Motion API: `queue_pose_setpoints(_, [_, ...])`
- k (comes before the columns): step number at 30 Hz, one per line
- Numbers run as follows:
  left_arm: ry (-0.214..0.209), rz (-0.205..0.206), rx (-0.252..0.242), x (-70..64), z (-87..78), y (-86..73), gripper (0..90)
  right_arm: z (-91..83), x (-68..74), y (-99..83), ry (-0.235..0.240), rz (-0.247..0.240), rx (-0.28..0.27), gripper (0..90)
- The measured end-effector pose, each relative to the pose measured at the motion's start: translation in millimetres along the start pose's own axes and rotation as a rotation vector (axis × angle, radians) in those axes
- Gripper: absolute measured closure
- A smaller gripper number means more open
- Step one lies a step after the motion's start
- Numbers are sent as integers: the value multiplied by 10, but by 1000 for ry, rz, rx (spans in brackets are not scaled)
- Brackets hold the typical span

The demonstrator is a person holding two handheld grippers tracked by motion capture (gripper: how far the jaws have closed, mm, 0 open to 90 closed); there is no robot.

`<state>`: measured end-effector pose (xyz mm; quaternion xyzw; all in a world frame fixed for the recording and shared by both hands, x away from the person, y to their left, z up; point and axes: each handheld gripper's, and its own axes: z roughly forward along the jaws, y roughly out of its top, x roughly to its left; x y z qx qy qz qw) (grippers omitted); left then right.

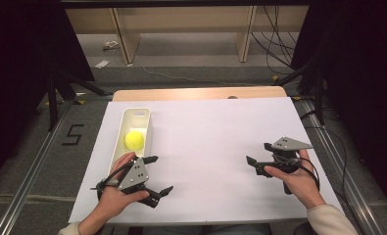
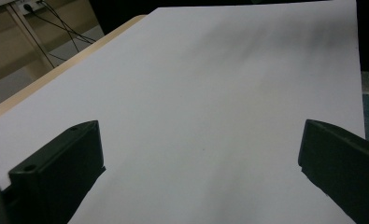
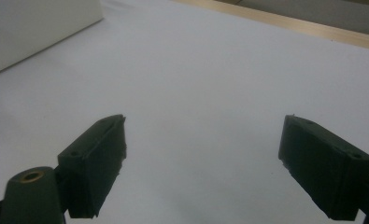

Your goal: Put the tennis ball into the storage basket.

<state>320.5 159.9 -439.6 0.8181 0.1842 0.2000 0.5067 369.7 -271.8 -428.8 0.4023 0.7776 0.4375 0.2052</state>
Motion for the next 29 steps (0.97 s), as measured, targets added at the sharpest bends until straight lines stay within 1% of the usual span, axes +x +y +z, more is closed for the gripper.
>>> queue_pose_setpoints(3, [-1, 0, 0, 0, 0, 0, 0, -24, -10, -28, -3, 9, 1, 157])
queue_pose_setpoints(10, [1, -3, -3, 1, -1, 1, 0, -58, -11, -80, -3, 12, 6, 157])
queue_pose_setpoints(14, [1, -2, -1, 3, -4, 1, 0, -90, -10, -107, -8, 4, 2, 158])
queue_pose_setpoints(16, [1, -2, -1, 3, -3, 2, 0, -94, -6, -110, -9, 7, -1, 159])
queue_pose_setpoints(17, [1, -2, -2, 3, -4, 3, 0, -104, -6, -115, -15, 0, -14, 159])
queue_pose_setpoints(20, [1, -1, -5, 0, -7, 9, 0, -107, 0, -115, -19, 0, -26, 159])
queue_pose_setpoints(23, [0, 1, -8, -1, -11, 13, 0, -105, 7, -118, -15, -3, -24, 158])
queue_pose_setpoints(27, [-2, 2, -10, 1, -13, 21, 0, -89, 29, -122, -24, -17, -16, 157])
queue_pose_setpoints(29, [-1, 2, -10, 4, -12, 22, 0, -82, 36, -120, -19, -14, -14, 157])
